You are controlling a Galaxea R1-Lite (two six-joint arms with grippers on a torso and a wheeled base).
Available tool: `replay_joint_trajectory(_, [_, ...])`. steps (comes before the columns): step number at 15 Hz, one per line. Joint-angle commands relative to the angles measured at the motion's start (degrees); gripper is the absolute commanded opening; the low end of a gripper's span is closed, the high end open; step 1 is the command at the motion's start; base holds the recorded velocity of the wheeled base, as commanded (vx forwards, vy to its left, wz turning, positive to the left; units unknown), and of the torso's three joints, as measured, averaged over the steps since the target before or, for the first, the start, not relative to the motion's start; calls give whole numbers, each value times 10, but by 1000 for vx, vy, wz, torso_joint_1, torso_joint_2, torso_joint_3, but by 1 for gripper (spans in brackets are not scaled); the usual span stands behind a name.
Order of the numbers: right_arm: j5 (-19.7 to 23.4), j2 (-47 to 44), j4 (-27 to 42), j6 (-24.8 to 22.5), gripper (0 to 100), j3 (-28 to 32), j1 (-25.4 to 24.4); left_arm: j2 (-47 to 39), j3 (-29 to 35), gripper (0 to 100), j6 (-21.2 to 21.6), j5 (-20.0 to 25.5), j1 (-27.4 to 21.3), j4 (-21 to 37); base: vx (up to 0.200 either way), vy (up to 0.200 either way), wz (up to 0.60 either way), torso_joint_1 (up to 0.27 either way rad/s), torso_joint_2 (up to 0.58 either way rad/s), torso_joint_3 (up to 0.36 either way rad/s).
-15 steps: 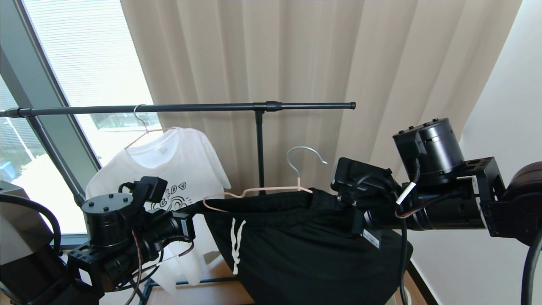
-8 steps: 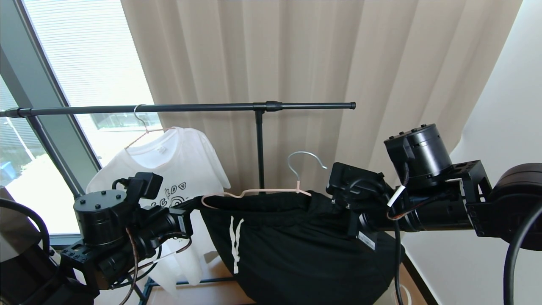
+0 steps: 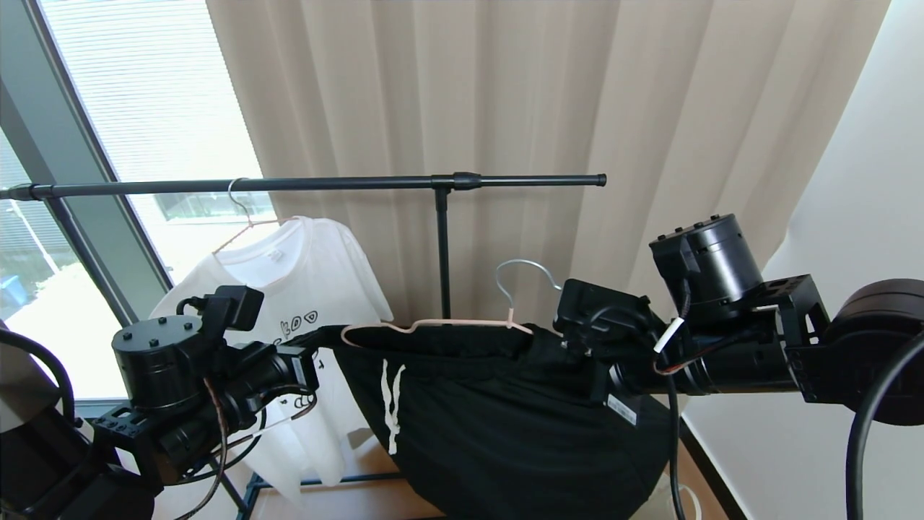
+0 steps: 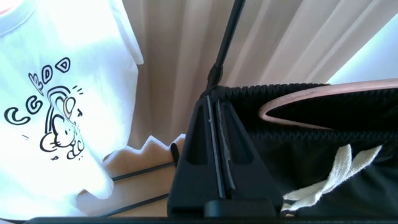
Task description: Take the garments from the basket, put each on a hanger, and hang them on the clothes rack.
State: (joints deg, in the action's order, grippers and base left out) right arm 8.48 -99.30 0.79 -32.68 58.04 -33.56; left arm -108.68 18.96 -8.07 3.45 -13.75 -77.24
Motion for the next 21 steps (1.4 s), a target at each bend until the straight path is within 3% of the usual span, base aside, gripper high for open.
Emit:
replay_joint_trajectory(1, [-8,-16,-2,0,0,3,0,3,-2,0,0,-1,-3,-1,0,0,0,0,0,0])
replay_joint_trajectory(5, [-17,-48,-27,0,0,3,0,25,-5,0,13,1,-8,3,0,0,0,0,0,0])
replay_joint_trajectory(9, [-32,-66,-49,0,0,8,10,77,24,0,25,1,-11,98,0,0,0,0,0,0])
replay_joint_trajectory(13, [-35,-64,-52,0,0,9,16,131,93,0,59,-2,-40,229,0,0,0,0,0,0])
replay_joint_trajectory(14, [-37,-63,-52,0,0,8,16,153,131,0,59,-3,-46,303,0,0,0,0,0,0])
replay_joint_trajectory(15, [-37,-63,-52,0,0,8,16,156,134,0,59,-3,-47,309,0,0,0,0,0,0])
replay_joint_trajectory(17, [-37,-62,-52,0,0,8,19,181,178,0,60,-12,-63,395,0,0,0,0,0,0])
replay_joint_trajectory(21, [-57,-76,-54,0,0,10,20,203,239,0,67,-34,-87,492,0,0,0,0,0,0])
